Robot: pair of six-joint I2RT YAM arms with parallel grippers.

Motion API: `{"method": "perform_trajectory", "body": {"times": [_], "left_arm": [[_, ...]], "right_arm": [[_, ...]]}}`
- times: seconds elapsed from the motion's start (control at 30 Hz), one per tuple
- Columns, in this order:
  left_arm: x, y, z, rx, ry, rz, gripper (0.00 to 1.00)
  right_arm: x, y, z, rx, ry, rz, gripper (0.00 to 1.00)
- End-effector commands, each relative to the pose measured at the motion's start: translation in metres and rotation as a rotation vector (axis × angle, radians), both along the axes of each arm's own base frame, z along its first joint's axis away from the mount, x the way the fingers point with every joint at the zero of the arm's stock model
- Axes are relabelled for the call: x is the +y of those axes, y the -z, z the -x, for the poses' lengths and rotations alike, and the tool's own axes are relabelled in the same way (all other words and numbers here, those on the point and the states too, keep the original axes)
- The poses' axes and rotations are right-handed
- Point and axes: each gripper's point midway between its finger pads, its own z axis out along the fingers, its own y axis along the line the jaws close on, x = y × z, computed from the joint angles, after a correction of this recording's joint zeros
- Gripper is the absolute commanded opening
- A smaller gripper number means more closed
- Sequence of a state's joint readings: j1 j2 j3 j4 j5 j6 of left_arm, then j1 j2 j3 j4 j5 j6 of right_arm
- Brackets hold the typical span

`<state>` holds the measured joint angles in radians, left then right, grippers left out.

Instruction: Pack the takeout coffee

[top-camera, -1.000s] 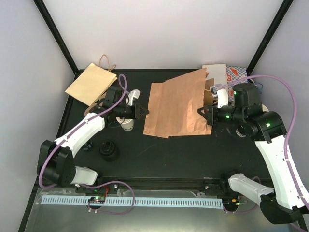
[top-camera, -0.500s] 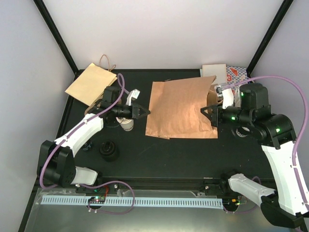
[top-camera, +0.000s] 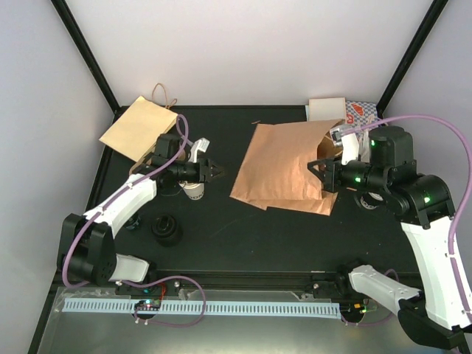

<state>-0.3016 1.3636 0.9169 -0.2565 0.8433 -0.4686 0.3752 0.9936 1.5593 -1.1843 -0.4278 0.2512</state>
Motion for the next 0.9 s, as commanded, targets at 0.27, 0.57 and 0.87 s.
{"method": "perform_trajectory", "body": {"times": [0.27,0.57,0.87], "left_arm": [[0.009,-0.023,0.008,-0.119,-0.031,-0.109,0.69],[-0.012,-0.013,0.027,-0.149,0.037,-0.183,0.71],[-0.025,-0.006,0.037,-0.159,0.053,-0.227,0.71]], "right_arm": [[0.002,0.008,-0.025,0.016,0.011,0.072,0.01],[0.004,0.026,-0.046,0.090,0.031,0.137,0.01],[0.013,0.044,-0.054,0.159,0.014,0.183,0.01]]}}
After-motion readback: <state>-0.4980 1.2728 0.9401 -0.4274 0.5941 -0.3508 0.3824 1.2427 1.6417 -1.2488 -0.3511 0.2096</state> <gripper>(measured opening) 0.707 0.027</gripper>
